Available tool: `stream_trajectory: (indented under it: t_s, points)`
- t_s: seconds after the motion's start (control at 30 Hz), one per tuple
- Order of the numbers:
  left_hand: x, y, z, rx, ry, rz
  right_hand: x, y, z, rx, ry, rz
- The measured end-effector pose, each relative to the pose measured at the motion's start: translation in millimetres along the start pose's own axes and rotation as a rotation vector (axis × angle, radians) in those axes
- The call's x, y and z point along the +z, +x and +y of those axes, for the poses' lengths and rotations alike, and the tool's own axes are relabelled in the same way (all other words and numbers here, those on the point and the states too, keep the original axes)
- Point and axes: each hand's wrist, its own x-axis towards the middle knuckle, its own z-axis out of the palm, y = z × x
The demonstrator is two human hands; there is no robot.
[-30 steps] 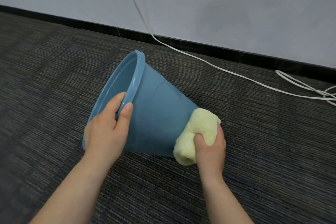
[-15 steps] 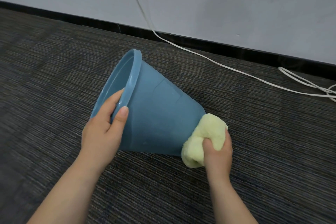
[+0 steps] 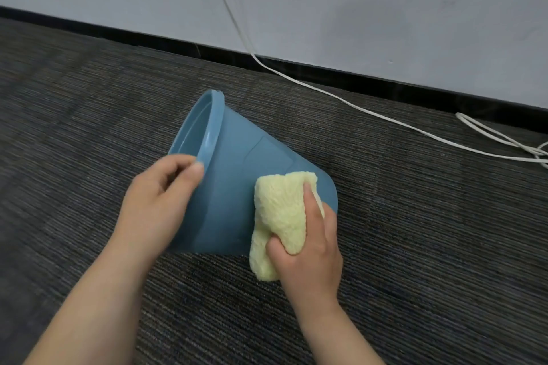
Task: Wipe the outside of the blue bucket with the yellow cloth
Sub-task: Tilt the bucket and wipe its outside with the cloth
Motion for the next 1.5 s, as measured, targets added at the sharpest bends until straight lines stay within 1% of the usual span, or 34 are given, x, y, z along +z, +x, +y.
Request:
stream_trajectory:
  t_s: [0.07,0.13,0.2,0.3,0.37,0.4,0.47,0.5,0.53,0.57,0.67,0.73,0.83,0.9,0.93,1.03,1.1,1.13,1.2,1.27,1.33,1.4,1.5]
  points:
    - [4.1,7.2,0.1,-0.041,0.07,0.043,5.9,-4.8,-0.5,-0.051,-0.05,0.001]
    - [8.1,8.5,-0.8,-0.017,0.109,0.027,8.7,-12.3,3.1,-0.079,-0.056,0.005]
    - [8.1,4.5,-0.4,-0.002,0.033,-0.012,9.3,-18.6,5.6,-0.023,0.071,0.046]
    - [3.2,-4.3,-1.9,-0.022,-0.099,-0.109,9.8,-16.6,-6.7,0.156,0.299,0.137]
    - [0.9,-11.6,-3.4,-0.032,-0.159,-0.162,7.4,-7.6,-21.1,0.158,0.365,0.142]
    - [0.0,-15.4,-3.8,-0.032,-0.185,-0.182,4.5,-1.3,-28.9,0.13,0.357,0.091]
    - [-1.5,-20.2,-6.7,-0.039,-0.22,-0.194,-1.3,11.9,-41.8,0.073,0.232,-0.077]
    - [-2.3,-21.1,-9.0,-0.047,-0.241,-0.19,-3.2,17.7,-43.7,0.066,0.169,-0.139]
    - [-3.0,-21.6,-10.5,-0.052,-0.264,-0.185,-5.7,22.3,-42.8,0.085,0.142,-0.164]
    - [-3.6,-21.8,-11.9,-0.046,-0.282,-0.184,-9.0,26.1,-39.6,0.122,0.148,-0.166]
    - [-3.1,-25.6,-11.8,-0.017,-0.315,-0.224,-22.8,35.0,-21.0,0.308,0.273,-0.111]
    - [-1.6,-28.7,-9.6,-0.002,-0.33,-0.271,-30.1,38.9,-14.6,0.364,0.277,-0.088]
    - [-0.6,-30.2,-6.6,0.007,-0.34,-0.313,-28.6,38.3,-29.2,0.245,0.197,-0.111]
    - [-0.7,-31.6,-5.8,0.032,-0.325,-0.314,-24.8,35.2,-40.6,0.191,0.221,-0.135]
    - [-0.9,-32.0,-5.7,0.038,-0.324,-0.31,-24.3,34.6,-41.5,0.192,0.249,-0.142]
    - [-0.7,-32.5,-5.2,0.046,-0.35,-0.311,-31.3,39.9,-28.5,0.284,0.304,-0.133]
    - [0.7,-33.2,-6.2,0.066,-0.334,-0.34,-38.8,46.3,-18.5,0.384,0.281,-0.121]
    - [1.2,-33.8,-6.4,0.071,-0.322,-0.353,-40.6,47.5,-16.5,0.405,0.256,-0.113]
    - [1.0,-33.6,-8.1,0.072,-0.31,-0.348,-38.3,43.7,-22.6,0.34,0.158,-0.098]
    - [-0.7,-32.5,-10.0,0.078,-0.304,-0.325,-30.3,32.3,-38.3,0.208,0.083,-0.105]
    - [-2.7,-32.3,-11.3,0.093,-0.293,-0.308,-20.9,20.2,-46.5,0.135,0.129,-0.131]
    - [-4.4,-33.4,-12.6,0.092,-0.299,-0.283,-17.1,17.4,-37.1,0.163,0.187,-0.12]
    - [-6.2,-33.3,-15.5,0.077,-0.312,-0.248,-23.0,22.8,-2.2,0.301,0.16,-0.074]
